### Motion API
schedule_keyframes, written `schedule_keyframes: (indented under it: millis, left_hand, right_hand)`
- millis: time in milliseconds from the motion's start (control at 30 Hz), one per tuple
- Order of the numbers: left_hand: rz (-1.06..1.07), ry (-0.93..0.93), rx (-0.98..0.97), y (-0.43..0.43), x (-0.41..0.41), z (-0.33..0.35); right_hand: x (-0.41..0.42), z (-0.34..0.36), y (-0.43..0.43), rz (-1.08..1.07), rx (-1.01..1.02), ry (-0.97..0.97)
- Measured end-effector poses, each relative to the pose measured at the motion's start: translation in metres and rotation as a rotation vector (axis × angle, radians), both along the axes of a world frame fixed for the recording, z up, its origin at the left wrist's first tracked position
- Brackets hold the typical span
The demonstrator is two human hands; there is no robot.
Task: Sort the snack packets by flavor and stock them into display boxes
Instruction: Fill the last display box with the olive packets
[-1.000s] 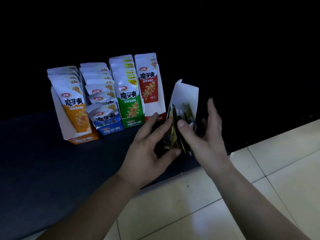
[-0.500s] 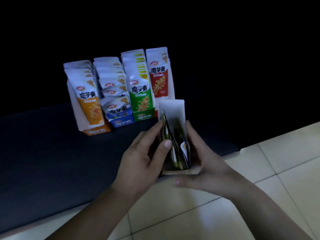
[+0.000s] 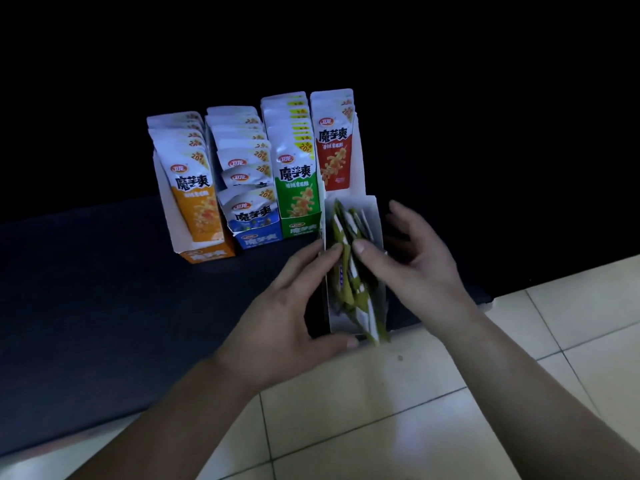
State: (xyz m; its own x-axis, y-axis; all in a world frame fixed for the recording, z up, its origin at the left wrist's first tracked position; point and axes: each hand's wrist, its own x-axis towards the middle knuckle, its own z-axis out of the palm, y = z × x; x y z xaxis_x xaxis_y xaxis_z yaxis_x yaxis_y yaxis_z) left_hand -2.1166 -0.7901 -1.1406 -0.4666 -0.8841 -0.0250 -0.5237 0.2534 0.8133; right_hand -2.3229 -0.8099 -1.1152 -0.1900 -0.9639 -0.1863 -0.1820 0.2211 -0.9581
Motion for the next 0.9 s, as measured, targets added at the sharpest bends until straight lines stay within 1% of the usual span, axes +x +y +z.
schedule_keyframes:
  millis: [67, 200, 267, 300, 367, 433, 467, 500, 567, 600, 633, 667, 800, 833, 900]
  left_hand:
    - [0.074, -0.018, -0.105, -0.002, -0.003, -0.003]
    - [0.137, -0.029, -0.184, -0.009, -0.013, -0.006]
    - [0.169, 0.013, -0.229, -0.011, -0.014, -0.008]
    - [0.2, 0.045, -0.228, -0.013, -0.013, -0.008]
    - [0.276, 0.084, -0.201, -0.017, -0.013, -0.007]
    - [0.34, 0.138, -0.148, -0.021, -0.015, -0.004]
    - [0.363, 0.173, -0.119, -0.022, -0.016, -0.004]
    - [0.388, 0.202, -0.103, -0.024, -0.017, -0.003]
    - [0.447, 0.228, -0.096, -0.026, -0.019, -0.003]
    - [0.474, 0.223, -0.089, -0.027, -0.019, -0.003]
    - [0.488, 0.212, -0.078, -0.028, -0.019, -0.003]
    - [0.486, 0.207, -0.061, -0.028, -0.02, -0.003]
    - [0.386, 0.31, 0.02, -0.016, -0.017, -0.004]
    - [0.352, 0.314, 0.021, -0.013, -0.014, -0.005]
    - [0.279, 0.264, -0.003, -0.006, -0.01, -0.008]
  right_hand:
    - [0.008, 0.002, -0.011, -0.017, 0.029, -0.091]
    - [0.021, 0.002, -0.013, -0.027, 0.022, -0.044]
    - [0.019, 0.001, -0.007, -0.028, 0.039, -0.107]
    - [0.014, 0.001, -0.003, 0.012, 0.053, -0.131]
    - [0.002, 0.001, 0.004, 0.162, 0.083, -0.166]
    - [-0.01, 0.0, 0.014, 0.388, 0.103, -0.236]
    - [-0.015, 0.0, 0.019, 0.495, 0.12, -0.236]
    - [-0.018, 0.001, 0.022, 0.571, 0.154, -0.179]
    - [-0.022, 0.002, 0.027, 0.625, 0.226, 0.035]
    - [-0.02, 0.003, 0.027, 0.619, 0.239, 0.134]
    - [-0.018, 0.002, 0.026, 0.597, 0.218, 0.187]
    - [-0.017, -0.001, 0.023, 0.554, 0.171, 0.193]
    - [-0.014, -0.008, 0.014, 0.332, 0.014, 0.111]
    - [-0.013, -0.008, 0.012, 0.288, -0.012, 0.097]
    - [-0.009, -0.007, 0.01, 0.171, -0.043, 0.039]
